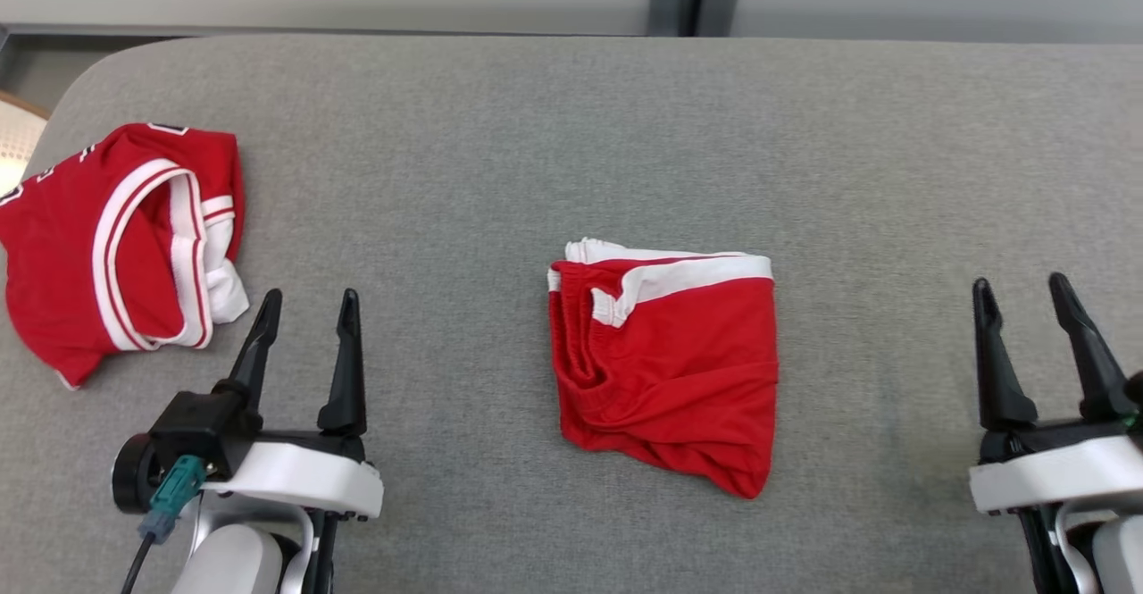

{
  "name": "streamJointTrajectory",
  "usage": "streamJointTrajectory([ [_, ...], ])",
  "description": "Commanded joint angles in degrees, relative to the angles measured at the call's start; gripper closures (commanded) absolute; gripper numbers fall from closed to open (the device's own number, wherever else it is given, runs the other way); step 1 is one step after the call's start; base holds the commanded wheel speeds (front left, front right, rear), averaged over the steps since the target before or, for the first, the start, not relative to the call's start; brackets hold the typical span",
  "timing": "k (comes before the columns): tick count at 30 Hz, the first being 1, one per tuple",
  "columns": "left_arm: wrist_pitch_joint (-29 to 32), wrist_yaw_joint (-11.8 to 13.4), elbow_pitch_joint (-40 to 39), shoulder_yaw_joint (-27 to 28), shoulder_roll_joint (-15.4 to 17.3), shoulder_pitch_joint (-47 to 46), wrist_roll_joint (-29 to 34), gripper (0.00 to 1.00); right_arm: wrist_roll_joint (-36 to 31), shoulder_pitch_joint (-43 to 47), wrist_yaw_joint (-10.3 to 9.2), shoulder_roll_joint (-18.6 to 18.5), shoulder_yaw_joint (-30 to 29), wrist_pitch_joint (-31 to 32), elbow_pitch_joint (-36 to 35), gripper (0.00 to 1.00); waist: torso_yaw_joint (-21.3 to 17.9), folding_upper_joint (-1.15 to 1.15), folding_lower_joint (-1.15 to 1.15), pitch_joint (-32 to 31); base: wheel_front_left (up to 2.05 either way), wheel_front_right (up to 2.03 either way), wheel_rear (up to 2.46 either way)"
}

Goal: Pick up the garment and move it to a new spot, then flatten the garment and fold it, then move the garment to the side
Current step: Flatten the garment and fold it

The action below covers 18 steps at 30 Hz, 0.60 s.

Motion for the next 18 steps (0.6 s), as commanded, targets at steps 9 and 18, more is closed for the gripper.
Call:
streamJointTrajectory([
  [9, 0.37, 1.59, -2.32, 1.71, 2.15, 4.63, -1.14, 0.00, -1.01, 3.63, 0.00, 1.98, -1.23, 0.90, -2.89, 0.00, -3.30, 0.00, 0.00, -4.14, 0.00, 0.00, 0.00],
  [18, 2.40, 2.90, -5.50, 2.23, 4.80, 13.65, -1.65, 0.00, 0.12, 9.59, -0.01, 2.08, 0.93, 4.66, -4.66, 0.00, -5.29, 0.00, 0.00, -12.44, 0.00, 0.00, 0.00],
])
